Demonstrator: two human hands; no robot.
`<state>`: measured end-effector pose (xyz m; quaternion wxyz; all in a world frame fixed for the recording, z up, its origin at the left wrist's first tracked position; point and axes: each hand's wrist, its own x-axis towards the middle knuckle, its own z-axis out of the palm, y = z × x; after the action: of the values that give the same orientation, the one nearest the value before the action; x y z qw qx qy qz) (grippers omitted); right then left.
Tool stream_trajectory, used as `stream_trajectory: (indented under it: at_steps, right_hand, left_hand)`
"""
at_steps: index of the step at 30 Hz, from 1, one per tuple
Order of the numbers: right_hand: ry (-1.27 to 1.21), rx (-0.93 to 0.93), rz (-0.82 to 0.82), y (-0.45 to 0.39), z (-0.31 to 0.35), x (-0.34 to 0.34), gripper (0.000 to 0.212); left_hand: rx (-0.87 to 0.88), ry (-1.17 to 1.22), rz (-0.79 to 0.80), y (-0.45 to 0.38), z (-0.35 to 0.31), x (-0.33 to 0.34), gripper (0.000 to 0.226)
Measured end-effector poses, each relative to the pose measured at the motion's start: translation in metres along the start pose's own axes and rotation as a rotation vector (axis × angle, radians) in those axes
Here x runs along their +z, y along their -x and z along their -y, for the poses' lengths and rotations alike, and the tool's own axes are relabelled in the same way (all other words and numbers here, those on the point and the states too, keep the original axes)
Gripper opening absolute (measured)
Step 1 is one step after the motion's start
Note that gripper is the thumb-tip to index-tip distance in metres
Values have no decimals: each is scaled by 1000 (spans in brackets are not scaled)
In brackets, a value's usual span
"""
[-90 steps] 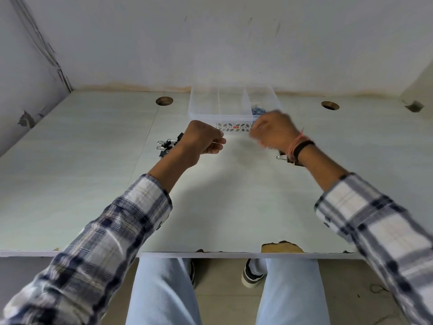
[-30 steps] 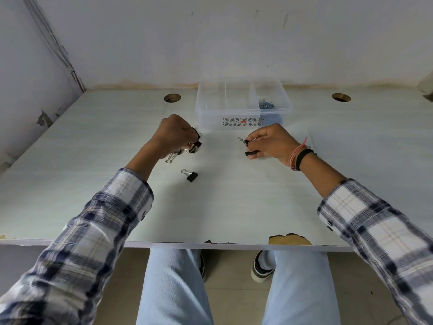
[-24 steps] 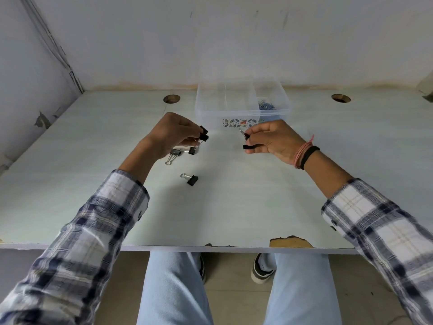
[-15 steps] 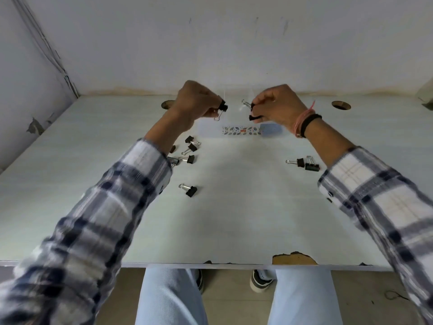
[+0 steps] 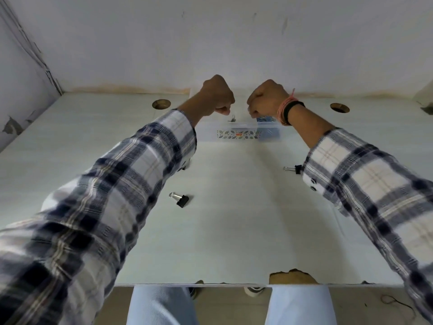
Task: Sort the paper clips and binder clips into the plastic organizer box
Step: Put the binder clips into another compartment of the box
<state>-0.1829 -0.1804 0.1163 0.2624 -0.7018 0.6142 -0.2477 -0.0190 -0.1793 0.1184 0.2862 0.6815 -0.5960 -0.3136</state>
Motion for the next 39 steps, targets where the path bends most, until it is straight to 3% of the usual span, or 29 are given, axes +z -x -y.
stream_trajectory:
  at_steps: [4,7,10,14,20,24,27,34,39]
  right_hand:
    - [-148,-6,-59,24,-7,-6,13]
    - [-156,-21,-49,48,-15,-13,9]
    - [-67,-29,-60,71,-26,-19,10]
    - [243,36,179,104,-42,-25,14]
    - [545,119,296,118,-64,-41,28]
    - [553,253,413,126,-69,-43,34]
    - [503,231,371,127,-70,-34,31]
    - [339,35,318,126,-59,-15,35]
    - [480,-7,395,130,-56,-5,53]
  left_hand:
    - [42,-73,-19,25,3,-15,39]
    - [19,27,4,53,9,-26,7]
    - [30,70,90,91,20,-36,19]
    - [45,-255,337,134,47,-48,29]
    - [-112,-681,598,153,86,-54,83]
    - [-42,-771,545,155,93,-50,95]
    - [1,-757,483,152,97,-46,95]
    - [112,-467,386,148,96,-36,56]
    - [147,-618,424,154,98,-25,87]
